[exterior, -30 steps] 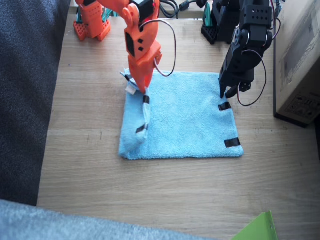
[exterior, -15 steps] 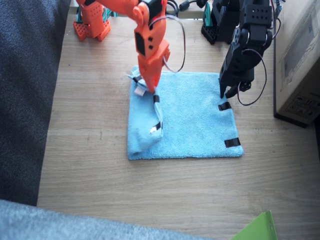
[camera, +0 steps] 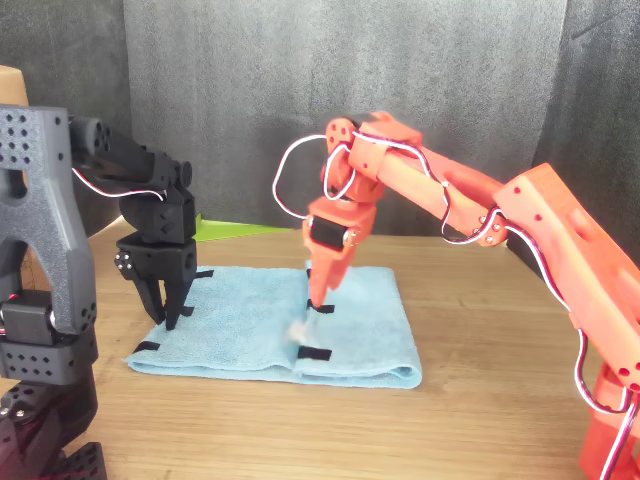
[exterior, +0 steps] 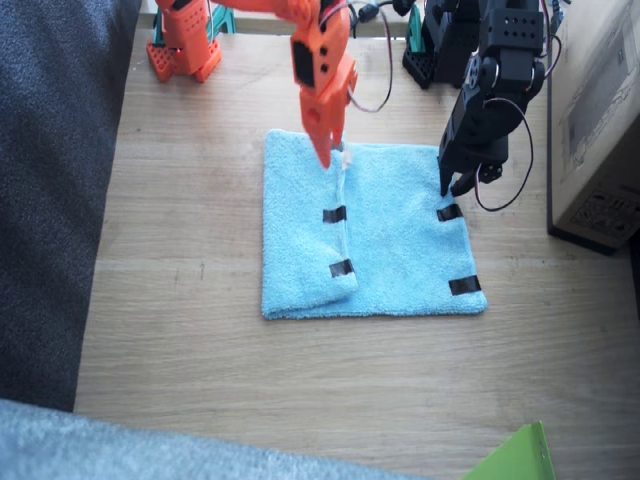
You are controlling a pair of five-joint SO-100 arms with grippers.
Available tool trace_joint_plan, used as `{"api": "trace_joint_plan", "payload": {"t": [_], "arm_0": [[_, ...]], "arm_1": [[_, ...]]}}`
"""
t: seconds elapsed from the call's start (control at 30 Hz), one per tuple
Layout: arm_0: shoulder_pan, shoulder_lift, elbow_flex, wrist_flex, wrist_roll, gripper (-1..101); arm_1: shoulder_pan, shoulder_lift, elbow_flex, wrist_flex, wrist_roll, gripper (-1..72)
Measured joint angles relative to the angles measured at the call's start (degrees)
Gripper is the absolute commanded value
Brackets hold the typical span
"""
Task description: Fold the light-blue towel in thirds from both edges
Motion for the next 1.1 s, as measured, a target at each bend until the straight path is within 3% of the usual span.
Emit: {"api": "trace_joint_plan", "payload": {"t": [0.13,0.43,0.87,1.1], "arm_0": [[0.0,0.6,0.4,-0.1,0.0,0],[-0.1,4.3,-0.1,2.6,0.3,0],[-4.7,9.7,-12.0,14.9,2.4,0],[-12.3,6.9,-17.7,18.2,2.4,0]], "arm_1": [[-4.4,3.2,3.0,0.0,0.8,21.7],[-22.3,5.6,10.0,0.0,2.3,21.1],[-24.4,5.6,12.0,0.0,2.7,21.6],[-25.3,5.6,13.1,0.0,3.0,21.6]]}}
